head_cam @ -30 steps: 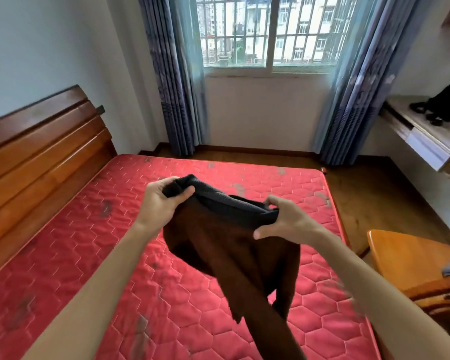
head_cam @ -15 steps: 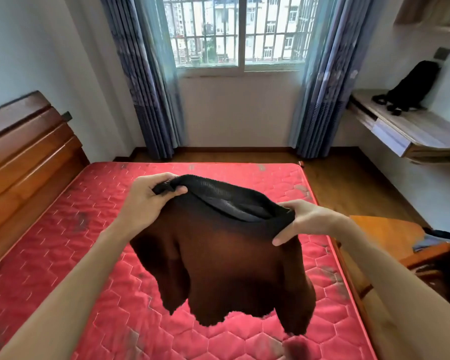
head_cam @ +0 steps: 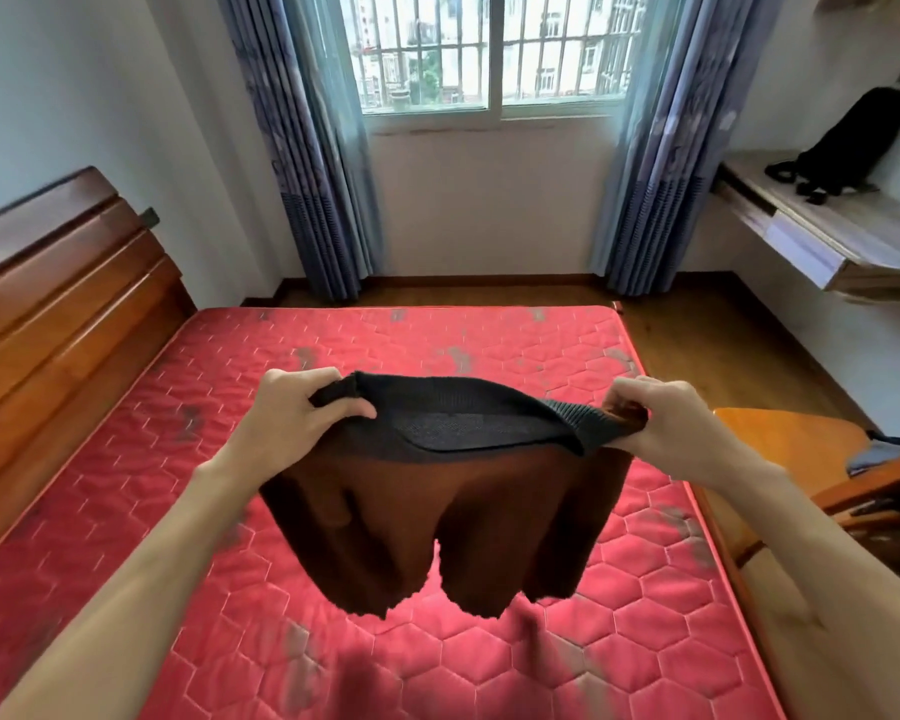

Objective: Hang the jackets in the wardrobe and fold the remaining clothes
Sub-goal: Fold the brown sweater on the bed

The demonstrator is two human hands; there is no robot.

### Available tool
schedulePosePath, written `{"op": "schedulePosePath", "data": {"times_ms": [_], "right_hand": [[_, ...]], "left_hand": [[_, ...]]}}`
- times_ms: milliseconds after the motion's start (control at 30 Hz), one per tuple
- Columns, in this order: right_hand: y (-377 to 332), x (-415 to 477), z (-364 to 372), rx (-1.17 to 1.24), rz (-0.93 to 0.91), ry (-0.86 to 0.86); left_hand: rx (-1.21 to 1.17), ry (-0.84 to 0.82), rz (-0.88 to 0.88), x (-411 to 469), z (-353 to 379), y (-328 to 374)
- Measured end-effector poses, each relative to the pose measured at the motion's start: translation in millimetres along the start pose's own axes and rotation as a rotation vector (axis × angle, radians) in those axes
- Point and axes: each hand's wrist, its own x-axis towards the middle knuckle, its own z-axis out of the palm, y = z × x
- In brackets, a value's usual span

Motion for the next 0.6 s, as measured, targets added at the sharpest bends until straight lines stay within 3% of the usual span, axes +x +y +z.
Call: {"op": "schedulePosePath", "data": {"times_ms": [333,600], "right_hand": [[-36,-87,-34,0.18,0.028,-0.173],[-51,-136,-41,0.141,0.045,-0.217]], "left_hand": [[0.023,-0.101,0.016,-81,-8,49],[0.051,-0.173,-0.008,-124,-8,80]]}}
